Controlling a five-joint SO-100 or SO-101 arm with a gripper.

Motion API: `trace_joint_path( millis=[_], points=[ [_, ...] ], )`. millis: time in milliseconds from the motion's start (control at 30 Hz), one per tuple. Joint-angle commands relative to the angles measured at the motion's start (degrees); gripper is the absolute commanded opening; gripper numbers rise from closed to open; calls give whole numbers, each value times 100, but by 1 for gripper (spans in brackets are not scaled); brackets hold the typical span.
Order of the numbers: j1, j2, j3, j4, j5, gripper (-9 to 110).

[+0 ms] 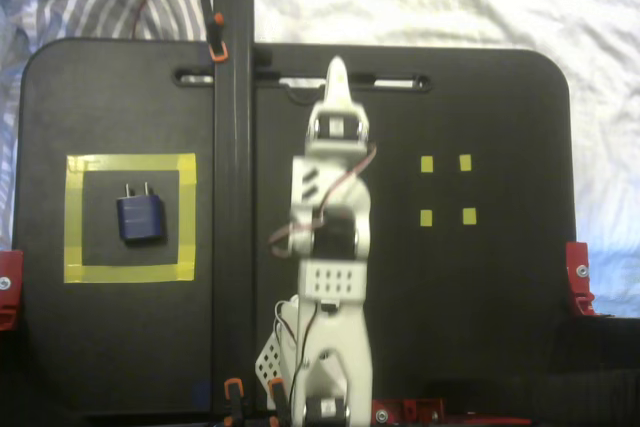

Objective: Grasp a block and put it in the designated area.

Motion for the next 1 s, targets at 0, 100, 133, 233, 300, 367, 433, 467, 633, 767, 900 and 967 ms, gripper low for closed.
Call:
trace_joint_path(
  millis=[0, 100, 133, 233, 300, 367, 433, 467, 633, 767, 900, 967],
  points=[
    [-44, 554, 510, -193, 35, 0],
    [-44, 1160, 1090, -325, 35, 0],
    [-44, 1327, 1239, -325, 35, 0],
    [-79, 1802, 1661, -325, 35, 0],
    [-114, 2092, 1942, -325, 18, 0],
    [-149, 2338, 2206, -334, -9, 0],
    [-185, 2610, 2470, -334, -9, 0],
    [-193, 2751, 2602, -334, -18, 0],
    [-290, 3419, 3261, -325, -158, 0],
    [-378, 3700, 3674, -413, -281, 0],
    [-431, 3929, 3973, -396, -387, 0],
    [-466, 3981, 3973, -176, -404, 0]
  ],
)
